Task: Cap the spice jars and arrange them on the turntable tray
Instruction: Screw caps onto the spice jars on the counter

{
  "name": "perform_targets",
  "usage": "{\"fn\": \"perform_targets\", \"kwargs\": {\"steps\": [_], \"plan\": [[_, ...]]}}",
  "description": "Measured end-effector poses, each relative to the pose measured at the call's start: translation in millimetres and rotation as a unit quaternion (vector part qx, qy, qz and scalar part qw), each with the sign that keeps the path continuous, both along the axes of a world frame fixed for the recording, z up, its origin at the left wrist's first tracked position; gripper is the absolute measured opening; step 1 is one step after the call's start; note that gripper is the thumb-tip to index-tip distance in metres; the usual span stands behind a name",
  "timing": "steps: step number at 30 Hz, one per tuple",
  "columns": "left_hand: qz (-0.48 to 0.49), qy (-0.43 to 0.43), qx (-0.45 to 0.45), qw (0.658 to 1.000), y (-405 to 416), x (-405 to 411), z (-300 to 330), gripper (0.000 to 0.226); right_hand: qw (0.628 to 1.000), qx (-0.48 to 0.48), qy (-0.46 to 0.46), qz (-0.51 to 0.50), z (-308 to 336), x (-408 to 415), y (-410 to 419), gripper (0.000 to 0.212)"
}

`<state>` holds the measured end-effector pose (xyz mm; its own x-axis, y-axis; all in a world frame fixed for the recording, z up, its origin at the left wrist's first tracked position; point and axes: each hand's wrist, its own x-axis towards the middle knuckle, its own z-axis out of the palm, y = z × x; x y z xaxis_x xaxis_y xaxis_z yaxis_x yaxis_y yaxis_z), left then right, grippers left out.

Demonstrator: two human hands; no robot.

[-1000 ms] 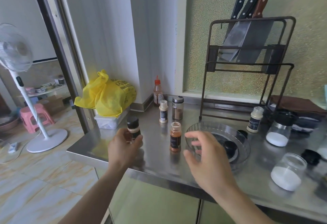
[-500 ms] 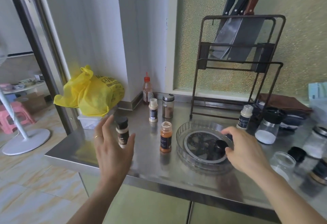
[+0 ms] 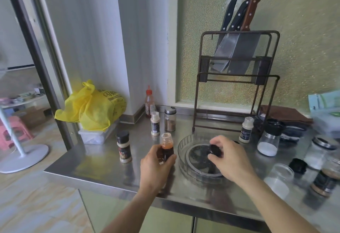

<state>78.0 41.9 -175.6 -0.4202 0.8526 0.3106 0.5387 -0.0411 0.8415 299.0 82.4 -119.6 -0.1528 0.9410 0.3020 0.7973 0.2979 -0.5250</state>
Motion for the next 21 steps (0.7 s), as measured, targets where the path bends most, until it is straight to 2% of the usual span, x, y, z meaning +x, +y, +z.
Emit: {"fn": "perform_targets", "kwargs": {"steps": [2, 3, 6, 10, 21], "plan": [[-0.006, -0.001, 0.028, 1.000, -2, 1, -4, 0.030, 0.988, 0.001, 0.141, 0.065, 13, -13, -7, 0.033], [-0.009, 0.000, 0.040, 0.999, -3, 2, -5, 0.030, 0.978, 0.004, 0.183, 0.097, 20, -23, -11, 0.033], [-0.023, -0.002, 0.067, 0.997, -3, 1, -8, 0.031, 0.963, 0.034, 0.220, 0.153, 36, -52, -17, 0.034], [-0.036, 0.006, 0.095, 0.995, -4, 1, -11, 0.034, 0.960, 0.052, 0.210, 0.176, 37, -79, -16, 0.034], [-0.052, 0.053, 0.122, 0.990, 4, 0, -22, 0.031, 0.986, 0.042, 0.046, 0.157, 30, -79, -2, 0.032]]}}
